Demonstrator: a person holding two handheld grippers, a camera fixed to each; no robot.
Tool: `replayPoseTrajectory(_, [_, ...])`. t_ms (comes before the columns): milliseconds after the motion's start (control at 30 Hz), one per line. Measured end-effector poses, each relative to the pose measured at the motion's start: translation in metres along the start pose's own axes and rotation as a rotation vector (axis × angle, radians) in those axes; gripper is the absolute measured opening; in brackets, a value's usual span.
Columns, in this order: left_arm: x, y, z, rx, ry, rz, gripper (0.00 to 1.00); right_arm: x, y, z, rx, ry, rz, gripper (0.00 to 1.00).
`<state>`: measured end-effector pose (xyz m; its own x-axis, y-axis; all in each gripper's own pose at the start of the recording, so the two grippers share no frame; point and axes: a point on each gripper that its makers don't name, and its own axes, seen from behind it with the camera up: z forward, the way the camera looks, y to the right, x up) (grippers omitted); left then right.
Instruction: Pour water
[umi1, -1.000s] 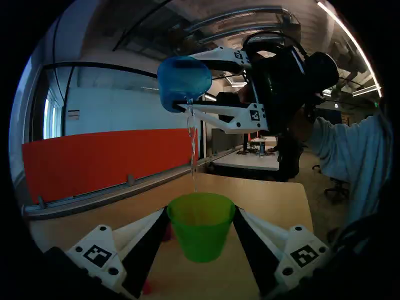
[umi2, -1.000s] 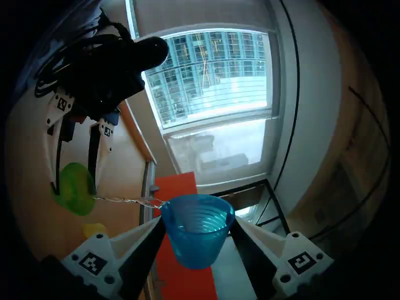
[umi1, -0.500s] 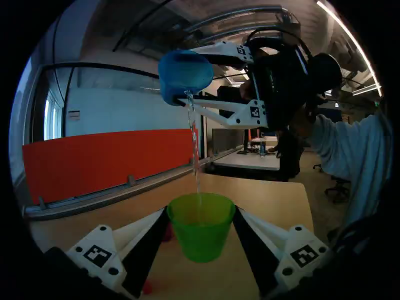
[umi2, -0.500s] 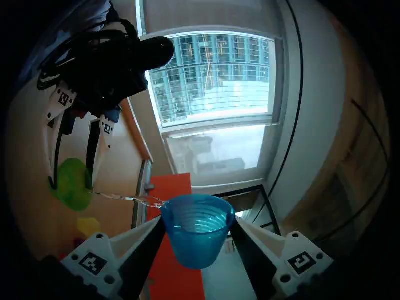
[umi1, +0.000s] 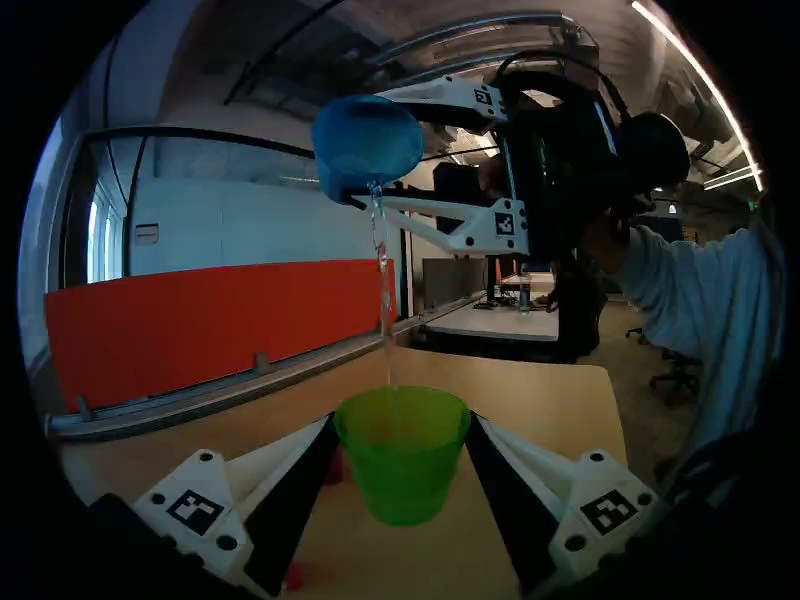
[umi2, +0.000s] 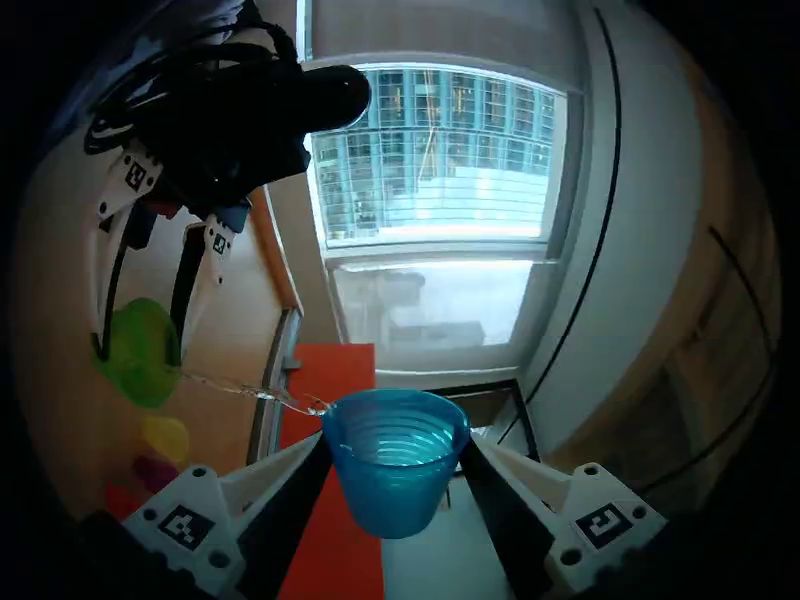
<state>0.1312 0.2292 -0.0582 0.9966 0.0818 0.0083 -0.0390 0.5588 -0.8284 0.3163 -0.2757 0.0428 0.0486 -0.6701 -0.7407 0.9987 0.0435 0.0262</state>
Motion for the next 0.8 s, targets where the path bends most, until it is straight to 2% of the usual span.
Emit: replayPoseTrajectory(800, [0.006, -0.001, -0.001, 0.011, 0.011, 0.002, 0.88, 0.012, 0.007, 0.003, -0.022, 0.003, -0.148, 0.89])
